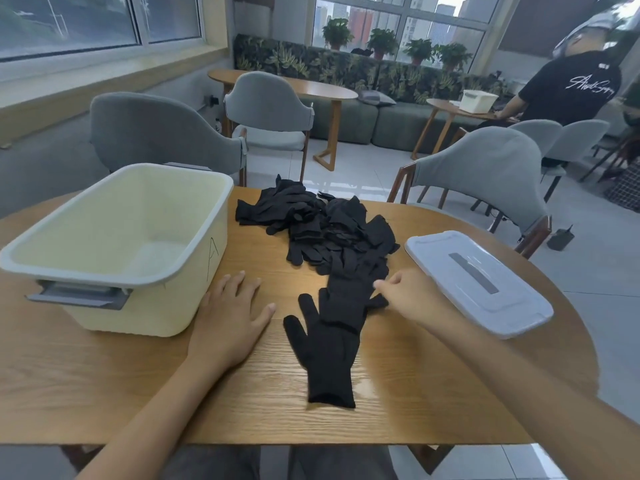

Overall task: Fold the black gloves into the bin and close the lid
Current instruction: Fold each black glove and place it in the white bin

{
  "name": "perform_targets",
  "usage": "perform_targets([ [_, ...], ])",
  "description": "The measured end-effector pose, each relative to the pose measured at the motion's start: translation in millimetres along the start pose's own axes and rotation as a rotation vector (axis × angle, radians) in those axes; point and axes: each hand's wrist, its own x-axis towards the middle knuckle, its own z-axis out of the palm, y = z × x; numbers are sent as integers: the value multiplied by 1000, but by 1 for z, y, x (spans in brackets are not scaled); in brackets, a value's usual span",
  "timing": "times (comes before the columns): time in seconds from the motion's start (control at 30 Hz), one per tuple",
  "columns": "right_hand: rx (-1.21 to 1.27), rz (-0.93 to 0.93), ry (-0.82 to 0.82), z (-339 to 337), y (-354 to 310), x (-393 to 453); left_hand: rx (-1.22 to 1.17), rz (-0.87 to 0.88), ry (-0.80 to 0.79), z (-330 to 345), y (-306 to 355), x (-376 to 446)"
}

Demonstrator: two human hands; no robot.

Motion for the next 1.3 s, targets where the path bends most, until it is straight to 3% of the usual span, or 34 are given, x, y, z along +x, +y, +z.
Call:
perform_targets([
  [0.1,3,-5,-61,30,2,-25,-1,9,17,2,0,-1],
  [0.3,28,-42,232,71,0,-41,-283,323,157,-9,8,-23],
  [0.53,604,43,234,53,1,-31,-232,611,-31,-14,55,-64],
  [0.63,805,49,288,26,-4,-19,-156,632,-100,-6,59,-68],
  [0.77,932,10,396,-30,-18,-5,-93,593,-80,-2,55,-70],
  [0.87,798,-139,424,-65,-33,1,-68,564,-95,0,52,-69],
  [1.0,348,-468,500,-77,-61,-10,-113,531,-124,2,46,-64],
  [1.17,-74,-672,146,10,-56,-56,-126,509,-12,0,38,-66],
  [1.3,-233,-737,180,90,-14,-88,-123,471,-14,0,32,-73],
])
